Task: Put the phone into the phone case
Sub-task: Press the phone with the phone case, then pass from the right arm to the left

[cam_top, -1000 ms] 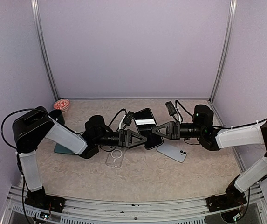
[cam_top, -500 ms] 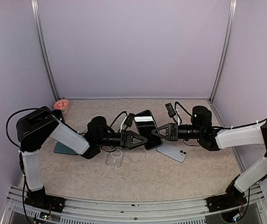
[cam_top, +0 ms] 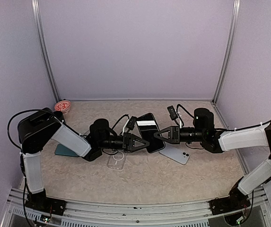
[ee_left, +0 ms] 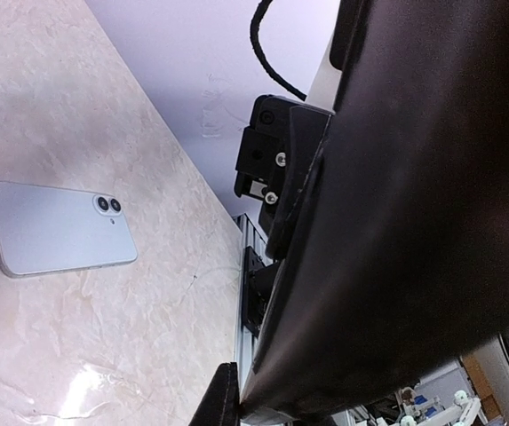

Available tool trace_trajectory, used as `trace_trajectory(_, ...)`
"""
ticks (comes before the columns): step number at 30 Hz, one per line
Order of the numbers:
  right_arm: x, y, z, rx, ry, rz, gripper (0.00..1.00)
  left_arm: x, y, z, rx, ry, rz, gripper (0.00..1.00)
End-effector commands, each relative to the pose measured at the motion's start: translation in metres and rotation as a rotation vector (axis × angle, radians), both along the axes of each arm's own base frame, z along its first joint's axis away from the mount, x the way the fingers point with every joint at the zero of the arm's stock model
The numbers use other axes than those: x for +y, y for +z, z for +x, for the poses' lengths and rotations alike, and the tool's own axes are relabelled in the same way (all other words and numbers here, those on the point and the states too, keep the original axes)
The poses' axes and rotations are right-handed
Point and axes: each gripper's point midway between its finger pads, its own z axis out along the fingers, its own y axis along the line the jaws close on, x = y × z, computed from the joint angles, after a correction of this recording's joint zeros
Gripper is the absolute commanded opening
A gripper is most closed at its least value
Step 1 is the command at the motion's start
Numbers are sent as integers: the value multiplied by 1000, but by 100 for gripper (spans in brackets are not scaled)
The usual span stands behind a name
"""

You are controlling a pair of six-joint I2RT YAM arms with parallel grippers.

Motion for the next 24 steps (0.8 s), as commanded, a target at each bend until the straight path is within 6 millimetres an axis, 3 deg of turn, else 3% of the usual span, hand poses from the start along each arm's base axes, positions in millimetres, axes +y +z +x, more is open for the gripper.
trace_trajectory(1,8,32,3,-106,-9,39,0,-13,12,-24,-41,-113,-26,12)
trace_trajectory(6,8,36,3,-112,-6,41,0,-11,13,-21,-45,-97,-21,12)
trace_trajectory(8,9,39,1,-111,7,52,0,-10,13,-20,-45,-94,-21,25)
trace_trajectory(13,11,47,-6,-105,48,88,0,-5,13,-19,-46,-83,-21,45)
trace_trajectory(19,12,54,-15,-101,95,125,0,8,12,-12,-48,-49,-23,54)
trace_trajectory(24,15,57,-24,-73,162,176,0,9,14,-14,-53,-54,-35,56)
